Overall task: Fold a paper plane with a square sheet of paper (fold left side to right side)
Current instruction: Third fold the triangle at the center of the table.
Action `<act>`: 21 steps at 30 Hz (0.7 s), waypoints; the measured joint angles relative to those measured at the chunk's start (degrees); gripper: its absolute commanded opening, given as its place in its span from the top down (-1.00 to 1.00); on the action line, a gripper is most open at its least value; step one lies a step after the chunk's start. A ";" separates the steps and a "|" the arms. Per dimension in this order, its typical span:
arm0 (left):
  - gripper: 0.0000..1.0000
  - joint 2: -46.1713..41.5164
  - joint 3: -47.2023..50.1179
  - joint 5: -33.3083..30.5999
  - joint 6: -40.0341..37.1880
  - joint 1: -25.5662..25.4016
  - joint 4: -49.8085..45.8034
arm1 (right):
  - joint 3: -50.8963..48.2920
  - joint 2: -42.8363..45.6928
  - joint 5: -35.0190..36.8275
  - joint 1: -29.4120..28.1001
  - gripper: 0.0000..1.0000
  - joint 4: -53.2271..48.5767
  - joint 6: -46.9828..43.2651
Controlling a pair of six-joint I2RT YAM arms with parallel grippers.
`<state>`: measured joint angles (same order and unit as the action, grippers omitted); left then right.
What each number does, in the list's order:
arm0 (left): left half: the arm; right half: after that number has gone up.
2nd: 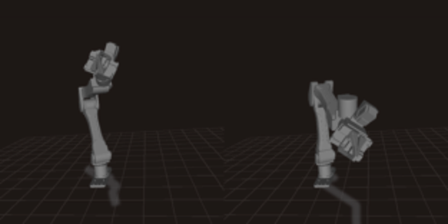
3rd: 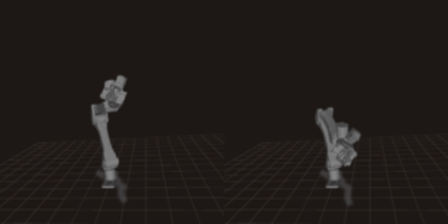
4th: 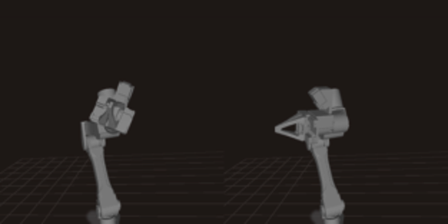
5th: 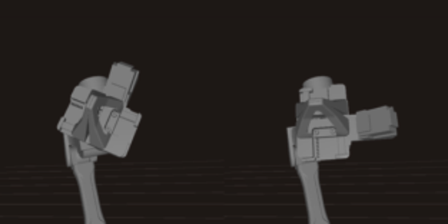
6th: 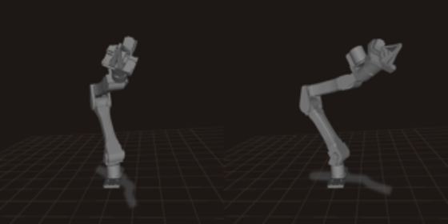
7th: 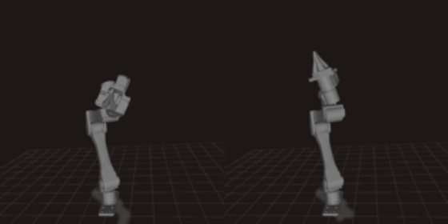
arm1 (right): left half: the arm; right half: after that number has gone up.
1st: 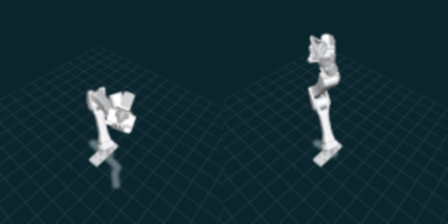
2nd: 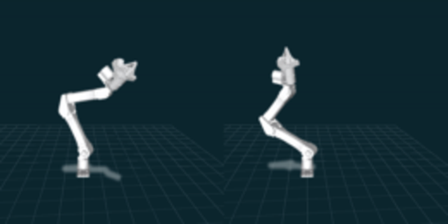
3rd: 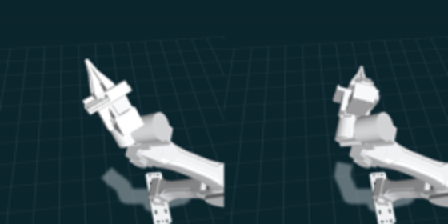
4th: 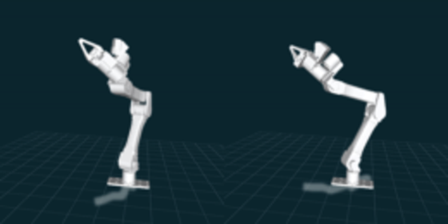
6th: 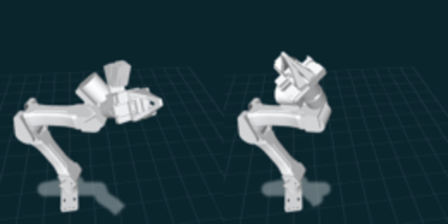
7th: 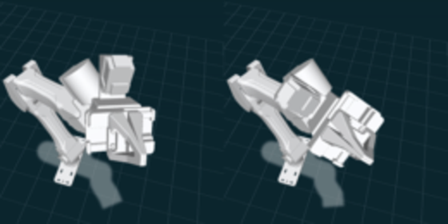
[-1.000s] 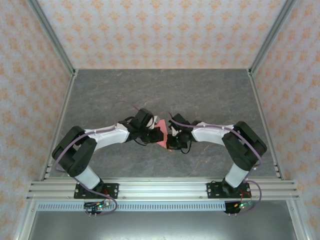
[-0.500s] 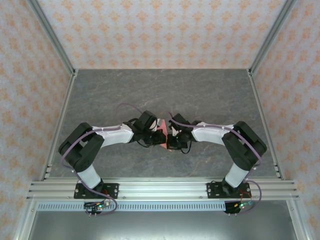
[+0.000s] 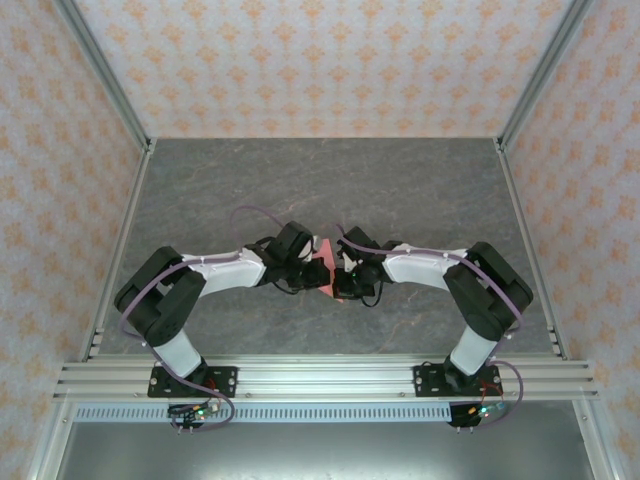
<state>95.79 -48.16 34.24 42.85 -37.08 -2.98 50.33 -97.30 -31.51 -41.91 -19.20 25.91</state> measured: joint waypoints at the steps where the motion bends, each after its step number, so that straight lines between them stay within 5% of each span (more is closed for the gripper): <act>1: 0.83 0.00 0.07 -0.31 0.33 0.17 0.07 | 0.04 0.00 0.00 0.00 1.00 -0.07 0.00; 21: 0.80 3.32 -0.68 -0.17 2.16 -0.76 2.40 | 0.31 -0.26 -0.02 0.07 1.00 -0.55 -0.17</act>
<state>99.11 -48.84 34.06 45.01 -37.85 -0.58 50.63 -97.56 -31.53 -41.85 -19.75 25.74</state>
